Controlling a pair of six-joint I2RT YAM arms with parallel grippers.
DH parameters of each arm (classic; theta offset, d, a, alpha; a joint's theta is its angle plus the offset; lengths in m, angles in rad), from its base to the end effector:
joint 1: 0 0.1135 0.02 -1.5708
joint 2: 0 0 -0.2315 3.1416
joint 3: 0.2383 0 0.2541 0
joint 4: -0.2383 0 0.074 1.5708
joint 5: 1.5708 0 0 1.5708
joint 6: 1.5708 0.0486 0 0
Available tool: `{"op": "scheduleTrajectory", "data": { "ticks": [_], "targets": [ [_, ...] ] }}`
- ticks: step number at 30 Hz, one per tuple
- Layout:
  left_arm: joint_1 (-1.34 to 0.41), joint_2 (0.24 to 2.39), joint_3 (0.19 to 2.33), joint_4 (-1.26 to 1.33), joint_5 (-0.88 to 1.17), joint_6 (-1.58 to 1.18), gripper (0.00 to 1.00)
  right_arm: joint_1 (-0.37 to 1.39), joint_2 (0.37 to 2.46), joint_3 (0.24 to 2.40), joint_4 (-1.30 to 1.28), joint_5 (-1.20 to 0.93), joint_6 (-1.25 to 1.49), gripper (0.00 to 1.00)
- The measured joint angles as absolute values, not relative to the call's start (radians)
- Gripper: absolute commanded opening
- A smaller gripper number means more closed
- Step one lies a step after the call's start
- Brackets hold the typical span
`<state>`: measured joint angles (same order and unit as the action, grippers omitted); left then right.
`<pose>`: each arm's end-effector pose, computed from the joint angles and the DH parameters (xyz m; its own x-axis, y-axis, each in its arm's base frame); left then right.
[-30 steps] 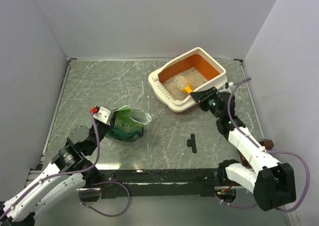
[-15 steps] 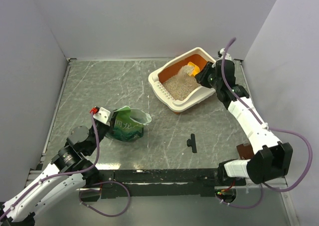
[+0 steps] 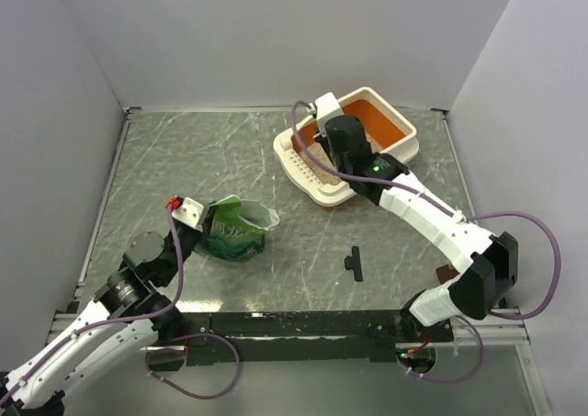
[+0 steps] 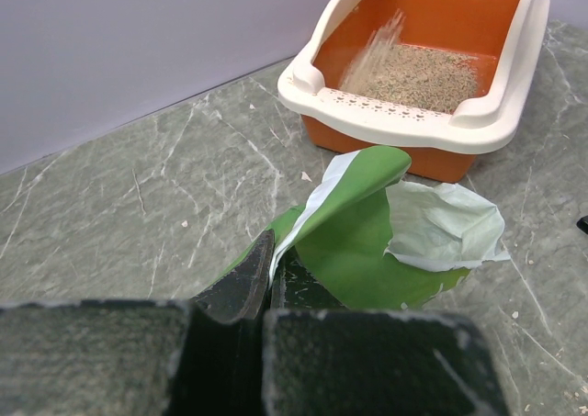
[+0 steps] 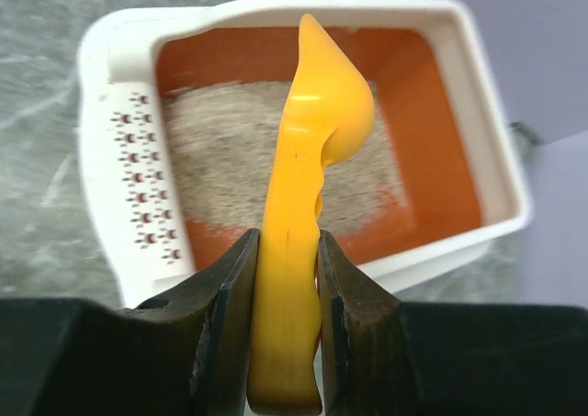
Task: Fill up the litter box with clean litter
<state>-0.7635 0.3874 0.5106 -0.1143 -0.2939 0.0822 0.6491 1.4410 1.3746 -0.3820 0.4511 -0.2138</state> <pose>0.1281 -0.1031 0.2919 0.0436 0.0671 -0.9968 0.4505 0.8892 0.0795 0.2888 0.1926 0.3355 -0.2885 -0.4586 -0.8405 -0.2990 0.8771 -0.3759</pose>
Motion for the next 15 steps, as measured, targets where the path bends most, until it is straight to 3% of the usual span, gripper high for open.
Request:
{"op": "scheduleTrajectory", "data": {
  "ticks": [9,15],
  "targets": [
    [-0.764,0.387,0.511,-0.114,-0.294,0.082,0.01,0.763,1.434,1.400,-0.342,0.718,-0.486,0.00],
    [-0.764,0.387,0.511,-0.115,-0.294,0.083,0.01,0.799,1.362,1.528,-0.550,0.528,-0.334,0.00]
  ]
}}
